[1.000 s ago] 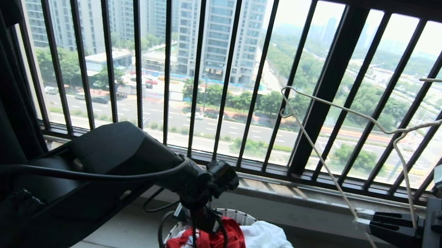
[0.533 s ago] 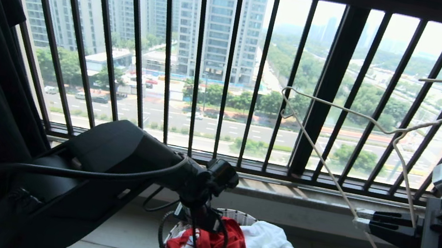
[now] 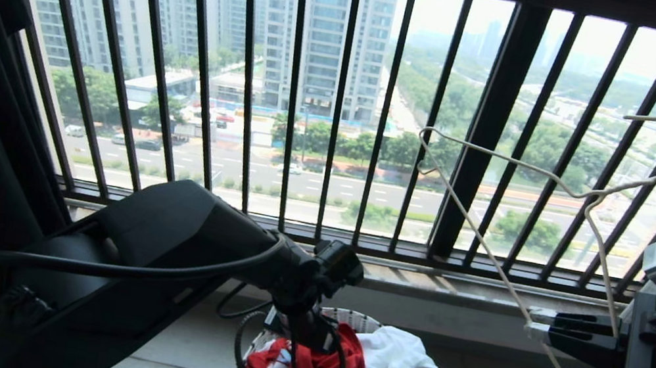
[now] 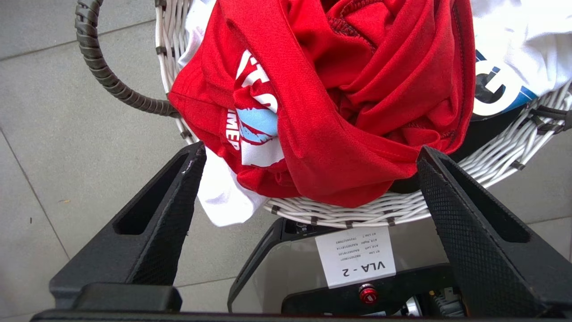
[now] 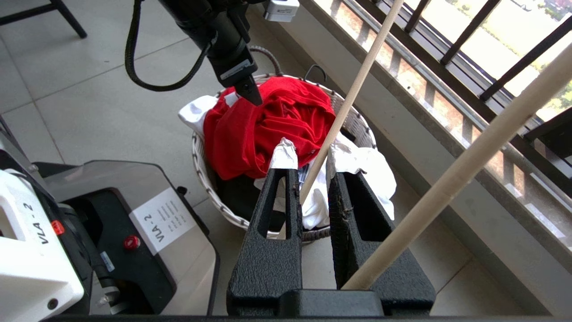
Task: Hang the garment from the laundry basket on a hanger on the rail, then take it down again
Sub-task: Pick up clothes from the basket
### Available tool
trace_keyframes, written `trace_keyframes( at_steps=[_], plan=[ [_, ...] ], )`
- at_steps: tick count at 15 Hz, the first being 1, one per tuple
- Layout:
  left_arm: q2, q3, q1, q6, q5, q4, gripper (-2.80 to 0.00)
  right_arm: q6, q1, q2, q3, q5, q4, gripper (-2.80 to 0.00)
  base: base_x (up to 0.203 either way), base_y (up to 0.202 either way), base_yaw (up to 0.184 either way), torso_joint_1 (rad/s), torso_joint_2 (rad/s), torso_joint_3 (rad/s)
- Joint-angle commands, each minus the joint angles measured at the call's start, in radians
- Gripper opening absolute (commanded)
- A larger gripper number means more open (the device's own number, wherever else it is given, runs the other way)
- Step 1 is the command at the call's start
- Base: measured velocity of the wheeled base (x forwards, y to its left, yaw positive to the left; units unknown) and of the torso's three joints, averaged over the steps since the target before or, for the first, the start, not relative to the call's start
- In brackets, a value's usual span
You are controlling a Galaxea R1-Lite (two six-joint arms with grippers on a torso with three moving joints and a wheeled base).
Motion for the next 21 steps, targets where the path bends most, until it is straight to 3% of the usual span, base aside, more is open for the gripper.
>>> trace_keyframes(
  at_steps=[1,10,13,21],
  plan=[
    [-0.010,0.000,-0.001,-0.004,0.002,0.003,0.00,-0.003,0.000,0.000,0.000,0.004,0.000,-2.80,0.000,0.000,0.000,0.002,0.00,-0.137],
    [-0.083,0.003,-0.006,-0.010,0.002,0.015,0.00,-0.003,-0.001,-0.002,0.000,0.004,-0.002,-2.80,0.000,0.000,0.000,0.003,0.00,-0.192],
    [-0.111,-0.011,-0.018,-0.014,0.002,0.100,0.00,-0.003,-0.001,-0.003,0.000,0.004,-0.004,-2.80,0.000,0.000,0.000,0.005,0.00,-0.202],
    [-0.106,-0.029,-0.017,-0.013,0.006,0.138,0.00,-0.003,-0.001,-0.002,0.000,0.003,-0.020,-2.80,0.000,0.000,0.000,0.001,0.00,-0.199]
  ],
)
